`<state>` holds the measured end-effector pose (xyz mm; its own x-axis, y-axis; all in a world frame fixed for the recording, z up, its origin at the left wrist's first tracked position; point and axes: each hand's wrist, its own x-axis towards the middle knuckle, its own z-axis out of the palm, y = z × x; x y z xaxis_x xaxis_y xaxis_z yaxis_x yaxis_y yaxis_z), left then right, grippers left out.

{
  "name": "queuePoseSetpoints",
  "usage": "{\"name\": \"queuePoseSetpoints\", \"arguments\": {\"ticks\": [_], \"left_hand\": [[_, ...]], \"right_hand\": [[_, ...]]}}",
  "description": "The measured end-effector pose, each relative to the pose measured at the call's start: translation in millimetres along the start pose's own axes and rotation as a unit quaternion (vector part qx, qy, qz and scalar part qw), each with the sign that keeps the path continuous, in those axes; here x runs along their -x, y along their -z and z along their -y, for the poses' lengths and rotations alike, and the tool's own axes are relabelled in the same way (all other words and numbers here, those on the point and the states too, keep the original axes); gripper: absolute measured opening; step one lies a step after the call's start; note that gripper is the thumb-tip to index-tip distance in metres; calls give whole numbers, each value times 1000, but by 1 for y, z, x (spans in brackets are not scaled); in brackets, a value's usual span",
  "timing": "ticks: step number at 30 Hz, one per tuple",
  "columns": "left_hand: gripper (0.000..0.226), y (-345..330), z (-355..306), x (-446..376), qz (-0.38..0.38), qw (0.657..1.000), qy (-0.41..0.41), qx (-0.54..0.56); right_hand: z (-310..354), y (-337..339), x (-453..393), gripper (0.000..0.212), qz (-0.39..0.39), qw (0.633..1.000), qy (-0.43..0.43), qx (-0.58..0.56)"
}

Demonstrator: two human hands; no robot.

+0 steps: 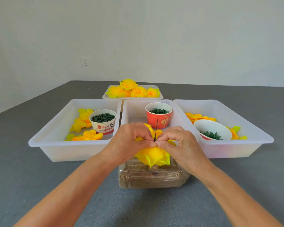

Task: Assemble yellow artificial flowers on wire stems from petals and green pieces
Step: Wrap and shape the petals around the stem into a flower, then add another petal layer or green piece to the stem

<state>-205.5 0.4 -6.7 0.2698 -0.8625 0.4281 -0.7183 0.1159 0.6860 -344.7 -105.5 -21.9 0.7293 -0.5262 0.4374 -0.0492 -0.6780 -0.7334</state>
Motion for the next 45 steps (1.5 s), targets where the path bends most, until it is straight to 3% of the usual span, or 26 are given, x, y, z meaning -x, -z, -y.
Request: {"name": "queuePoseSetpoints", "arguments": {"ticks": [6, 13, 19, 26, 31, 34, 37, 41, 43, 45], "left_hand": [[21, 2, -1, 4, -26, 999, 23, 4], [3, -6, -3, 1, -68, 996, 36, 35], [2, -7, 2, 4, -33, 995, 47, 80], [15, -11, 5, 8, -46, 992, 47, 107], [15, -13, 9, 5, -60, 990, 56, 111], [14, -14, 9, 5, -62, 991, 51, 109], [11, -14, 8, 5, -62, 992, 43, 98], [9, -13, 7, 5, -52, 993, 49, 97], [11, -13, 7, 5, -46, 993, 51, 92], [13, -13, 7, 5, -45, 993, 54, 98]], "right_hand": [[6, 4, -1, 29, -30, 999, -12, -28], [5, 6, -1, 22, -35, 997, -37, -57], [-1, 4, -1, 16, -12, 995, -56, -86], [-1, 5, -1, 8, -18, 991, -83, -104], [-12, 29, -11, 9, -65, 988, -111, -90], [-32, 54, -28, 4, -113, 983, -144, -26], [-65, 85, -52, 10, -148, 956, -199, 160], [-108, 111, -66, 11, -46, 864, -307, 397], [-124, 116, -67, 7, -5, 848, -320, 422], [-134, 117, -69, 18, 30, 836, -320, 444]]}}
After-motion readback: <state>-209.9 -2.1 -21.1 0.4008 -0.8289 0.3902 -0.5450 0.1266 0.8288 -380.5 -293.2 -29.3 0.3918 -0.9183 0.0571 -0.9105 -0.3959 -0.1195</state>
